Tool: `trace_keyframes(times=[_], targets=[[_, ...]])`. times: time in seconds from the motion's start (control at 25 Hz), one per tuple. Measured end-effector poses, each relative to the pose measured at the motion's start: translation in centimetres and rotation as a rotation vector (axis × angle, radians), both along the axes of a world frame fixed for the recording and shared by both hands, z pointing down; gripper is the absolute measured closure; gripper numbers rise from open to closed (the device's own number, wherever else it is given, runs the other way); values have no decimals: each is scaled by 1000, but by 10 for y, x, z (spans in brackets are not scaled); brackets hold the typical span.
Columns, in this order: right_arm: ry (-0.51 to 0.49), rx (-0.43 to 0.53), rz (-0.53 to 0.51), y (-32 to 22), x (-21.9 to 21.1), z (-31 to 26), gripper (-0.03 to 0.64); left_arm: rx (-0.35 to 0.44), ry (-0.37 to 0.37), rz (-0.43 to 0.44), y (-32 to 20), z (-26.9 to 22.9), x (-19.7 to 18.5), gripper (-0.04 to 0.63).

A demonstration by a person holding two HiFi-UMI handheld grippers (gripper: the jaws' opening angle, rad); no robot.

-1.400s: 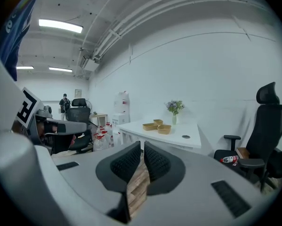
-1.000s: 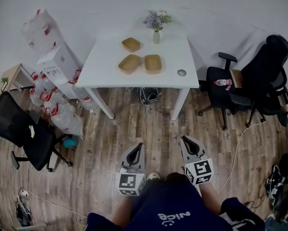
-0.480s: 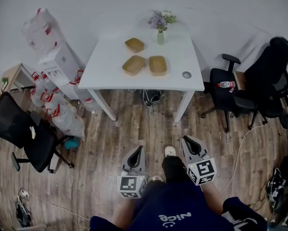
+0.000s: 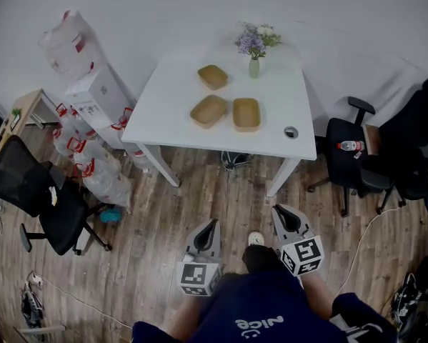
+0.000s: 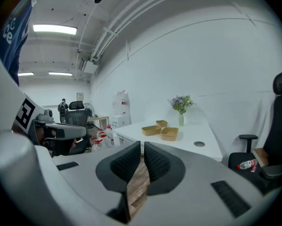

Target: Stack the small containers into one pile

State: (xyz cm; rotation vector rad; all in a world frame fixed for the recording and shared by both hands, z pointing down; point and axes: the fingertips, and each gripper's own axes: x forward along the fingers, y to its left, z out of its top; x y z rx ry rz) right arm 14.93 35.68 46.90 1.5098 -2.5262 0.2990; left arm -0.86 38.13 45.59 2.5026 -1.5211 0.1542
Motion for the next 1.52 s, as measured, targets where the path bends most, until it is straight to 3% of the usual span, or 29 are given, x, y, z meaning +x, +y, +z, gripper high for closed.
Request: trace_keyframes(times=[0.12, 0.36, 0.52, 0.68, 0.84, 0.96, 1.2, 1.36, 1.52], targets=[[-4, 8, -28, -37, 9, -2, 562, 27, -7, 34, -29, -8, 20, 577], [-14, 22, -76, -94, 31, -7, 563, -18, 23, -52, -79, -3, 36, 577], [-4, 10, -98, -126, 52, 1, 563, -16, 58, -62, -109, -2, 60, 577], [-8, 7, -119, -150, 66, 4, 562, 7, 62, -84, -134, -8, 80, 577], [-9, -13, -121, -163, 73, 13, 562, -7, 136, -75, -144, -5, 93, 577], [-12, -34, -119, -166, 79, 19, 562, -26, 122, -79, -150, 1, 102, 577], [12, -75, -139, -173, 78, 30, 562, -49, 161, -111, -169, 5, 101, 575], [17, -85, -142, -182, 74, 37, 562, -53, 143, -117, -185, 14, 94, 575], [17, -76, -135, -202, 68, 35, 561, -56, 188, -113, -212, 19, 84, 577]])
